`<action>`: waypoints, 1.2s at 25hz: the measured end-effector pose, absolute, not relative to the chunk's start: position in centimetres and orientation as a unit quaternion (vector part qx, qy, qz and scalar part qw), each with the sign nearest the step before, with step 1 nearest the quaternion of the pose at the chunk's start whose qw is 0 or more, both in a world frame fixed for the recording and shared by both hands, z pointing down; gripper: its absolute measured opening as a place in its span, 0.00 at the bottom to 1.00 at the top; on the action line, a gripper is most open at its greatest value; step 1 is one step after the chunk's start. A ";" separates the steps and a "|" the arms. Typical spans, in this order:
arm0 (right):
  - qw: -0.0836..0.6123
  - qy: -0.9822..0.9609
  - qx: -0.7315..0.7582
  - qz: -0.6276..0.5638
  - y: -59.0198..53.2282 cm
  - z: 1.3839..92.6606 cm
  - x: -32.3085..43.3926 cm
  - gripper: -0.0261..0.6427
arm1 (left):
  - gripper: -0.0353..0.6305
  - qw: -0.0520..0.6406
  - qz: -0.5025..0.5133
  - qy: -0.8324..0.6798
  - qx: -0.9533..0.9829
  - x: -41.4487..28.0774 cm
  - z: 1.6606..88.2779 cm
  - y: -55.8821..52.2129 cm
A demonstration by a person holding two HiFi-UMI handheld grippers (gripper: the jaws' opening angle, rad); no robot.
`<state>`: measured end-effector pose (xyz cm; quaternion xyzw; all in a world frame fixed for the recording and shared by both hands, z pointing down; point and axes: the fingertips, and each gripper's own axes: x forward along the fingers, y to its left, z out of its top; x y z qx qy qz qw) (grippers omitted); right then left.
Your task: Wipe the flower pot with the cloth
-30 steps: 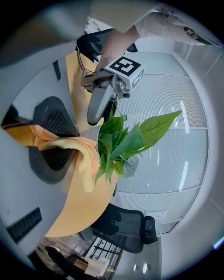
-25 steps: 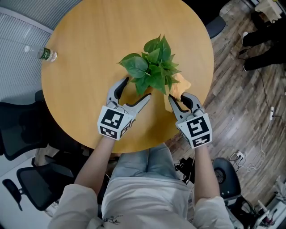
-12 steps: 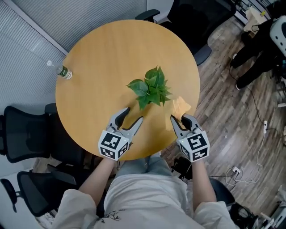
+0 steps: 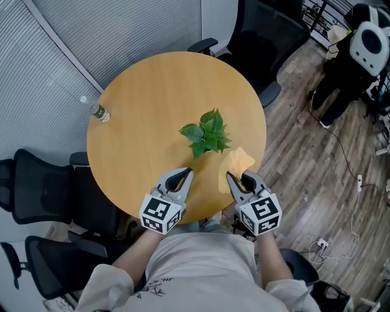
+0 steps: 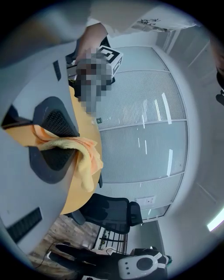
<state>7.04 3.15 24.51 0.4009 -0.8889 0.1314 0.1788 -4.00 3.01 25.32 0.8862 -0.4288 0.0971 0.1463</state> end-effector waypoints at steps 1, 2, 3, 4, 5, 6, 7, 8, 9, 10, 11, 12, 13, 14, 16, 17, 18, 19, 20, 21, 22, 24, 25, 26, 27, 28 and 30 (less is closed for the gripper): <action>0.172 -0.890 0.402 0.128 3.2 24.0 6.8 0.11 | 0.08 0.149 0.097 -0.428 0.886 -3.9 25.2 3.2; 0.167 -0.891 0.403 0.124 3.3 23.5 6.5 0.11 | 0.07 0.151 0.099 -0.426 0.887 -3.8 25.1 3.4; 0.164 -0.892 0.404 0.121 3.3 23.1 6.2 0.11 | 0.07 0.153 0.101 -0.424 0.887 -3.7 25.0 3.5; 0.162 -0.893 0.403 0.119 3.3 22.7 5.9 0.11 | 0.07 0.153 0.103 -0.423 0.887 -3.6 24.9 3.7; 0.161 -0.894 0.401 0.117 3.4 22.5 5.6 0.11 | 0.07 0.153 0.105 -0.423 0.887 -3.7 24.8 3.8; 0.160 -0.896 0.398 0.114 3.5 22.2 5.3 0.11 | 0.07 0.151 0.106 -0.423 0.887 -3.7 24.7 3.9; 0.159 -0.897 0.397 0.109 3.6 22.0 5.1 0.11 | 0.07 0.149 0.106 -0.423 0.887 -3.8 24.5 3.9; 0.157 -0.899 0.396 0.105 3.8 21.8 4.9 0.11 | 0.07 0.147 0.106 -0.423 0.888 -3.9 24.4 3.8; 0.156 -0.900 0.393 0.103 3.9 21.6 4.7 0.11 | 0.07 0.143 0.105 -0.424 0.888 -4.0 24.1 3.8; 0.156 -0.902 0.389 0.103 4.1 21.5 4.6 0.11 | 0.07 0.138 0.106 -0.425 0.888 -4.1 23.9 3.7; 0.157 -0.904 0.383 0.104 4.3 21.5 4.4 0.11 | 0.07 0.132 0.108 -0.425 0.889 -4.2 23.7 3.6; 0.157 -0.907 0.377 0.105 4.4 21.5 4.1 0.11 | 0.07 0.127 0.110 -0.426 0.889 -4.3 23.5 3.5; 0.156 -0.909 0.372 0.105 4.6 21.5 3.9 0.11 | 0.07 0.124 0.111 -0.426 0.889 -4.3 23.3 3.5; 0.155 -0.910 0.369 0.105 4.7 21.5 3.7 0.11 | 0.07 0.122 0.111 -0.426 0.890 -4.4 23.1 3.4; 0.152 -0.913 0.364 0.106 4.5 21.3 3.3 0.11 | 0.07 0.121 0.108 -0.426 0.890 -4.4 22.8 3.2; 0.150 -0.913 0.364 0.108 4.4 21.2 3.3 0.11 | 0.07 0.122 0.106 -0.427 0.890 -4.4 22.7 3.0; 0.148 -0.913 0.364 0.109 4.2 21.1 3.2 0.11 | 0.07 0.123 0.105 -0.427 0.890 -4.3 22.7 2.9; 0.147 -0.912 0.366 0.110 4.1 21.0 3.2 0.11 | 0.07 0.124 0.104 -0.427 0.890 -4.3 22.6 2.8; 0.146 -0.912 0.368 0.109 4.0 21.0 3.3 0.11 | 0.07 0.124 0.104 -0.426 0.890 -4.2 22.6 2.8; 0.146 -0.911 0.369 0.108 3.9 20.9 3.3 0.11 | 0.07 0.124 0.104 -0.425 0.891 -4.1 22.6 2.8; 0.146 -0.911 0.370 0.107 3.9 20.8 3.4 0.11 | 0.07 0.123 0.104 -0.424 0.891 -4.0 22.6 2.7; 0.146 -0.910 0.372 0.105 3.9 20.7 3.6 0.11 | 0.07 0.123 0.102 -0.422 0.893 -3.8 22.5 2.6; 0.146 -0.910 0.373 0.105 3.9 20.7 3.8 0.11 | 0.07 0.124 0.102 -0.421 0.893 -3.7 22.4 2.6; 0.146 -0.910 0.374 0.105 3.9 20.6 3.8 0.11 | 0.07 0.125 0.102 -0.420 0.893 -3.6 22.3 2.5; 0.145 -0.909 0.375 0.106 3.8 20.6 3.9 0.11 | 0.07 0.126 0.102 -0.419 0.893 -3.6 22.3 2.5; 0.145 -0.909 0.375 0.107 3.8 20.6 3.9 0.11 | 0.07 0.126 0.103 -0.418 0.894 -3.5 22.3 2.5; 0.143 -0.909 0.376 0.108 3.8 20.6 3.9 0.11 | 0.07 0.129 0.105 -0.417 0.894 -3.5 22.3 2.6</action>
